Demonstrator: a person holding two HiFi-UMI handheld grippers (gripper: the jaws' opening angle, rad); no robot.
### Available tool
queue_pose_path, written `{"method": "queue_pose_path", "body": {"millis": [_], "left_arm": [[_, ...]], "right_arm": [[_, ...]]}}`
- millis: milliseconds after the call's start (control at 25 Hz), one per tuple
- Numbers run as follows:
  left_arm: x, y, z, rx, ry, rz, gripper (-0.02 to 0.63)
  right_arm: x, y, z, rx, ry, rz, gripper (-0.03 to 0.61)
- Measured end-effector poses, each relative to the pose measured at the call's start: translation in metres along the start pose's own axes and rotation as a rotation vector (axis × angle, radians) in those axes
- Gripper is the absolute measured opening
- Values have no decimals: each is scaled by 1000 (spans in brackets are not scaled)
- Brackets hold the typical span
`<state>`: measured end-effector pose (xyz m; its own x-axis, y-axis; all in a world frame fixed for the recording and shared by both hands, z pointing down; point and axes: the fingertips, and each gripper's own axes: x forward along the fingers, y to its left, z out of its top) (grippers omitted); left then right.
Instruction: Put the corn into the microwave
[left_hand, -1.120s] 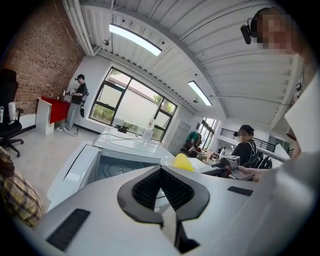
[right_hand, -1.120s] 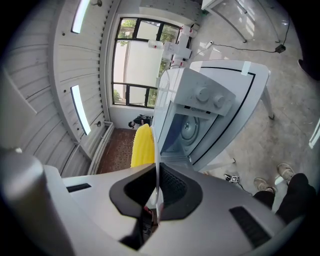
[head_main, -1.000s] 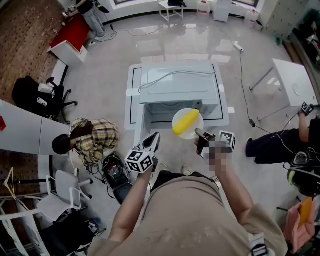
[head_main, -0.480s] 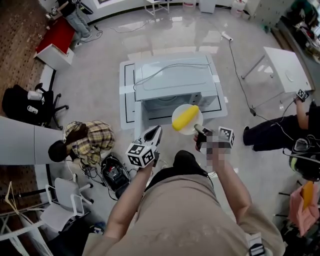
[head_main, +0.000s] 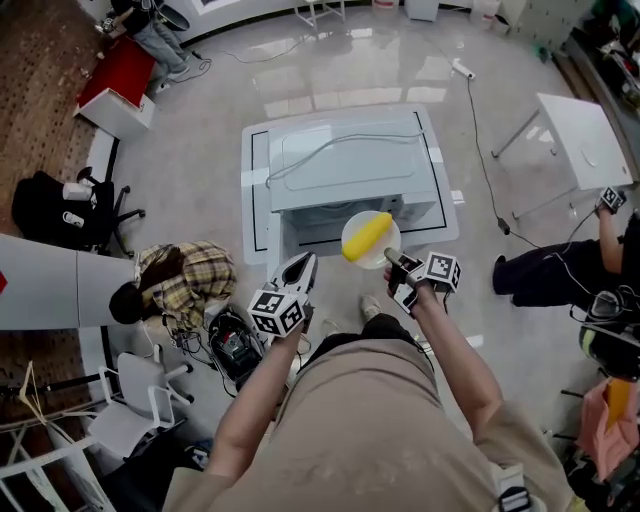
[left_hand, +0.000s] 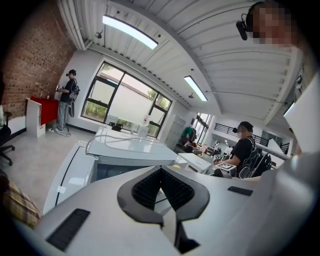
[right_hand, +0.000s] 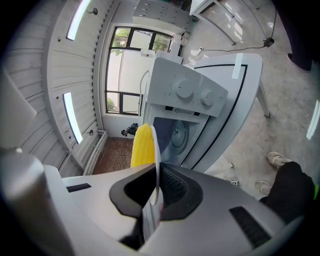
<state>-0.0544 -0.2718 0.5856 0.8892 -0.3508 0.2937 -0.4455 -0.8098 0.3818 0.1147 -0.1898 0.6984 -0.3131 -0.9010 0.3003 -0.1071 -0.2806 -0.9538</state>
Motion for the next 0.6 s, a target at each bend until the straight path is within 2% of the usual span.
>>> {"method": "queue_pose_path", "body": {"millis": [600], "left_arm": [[34, 26, -14, 2, 60, 102, 5]], "right_arm": [[66, -39, 20, -20, 29, -15, 15]]}}
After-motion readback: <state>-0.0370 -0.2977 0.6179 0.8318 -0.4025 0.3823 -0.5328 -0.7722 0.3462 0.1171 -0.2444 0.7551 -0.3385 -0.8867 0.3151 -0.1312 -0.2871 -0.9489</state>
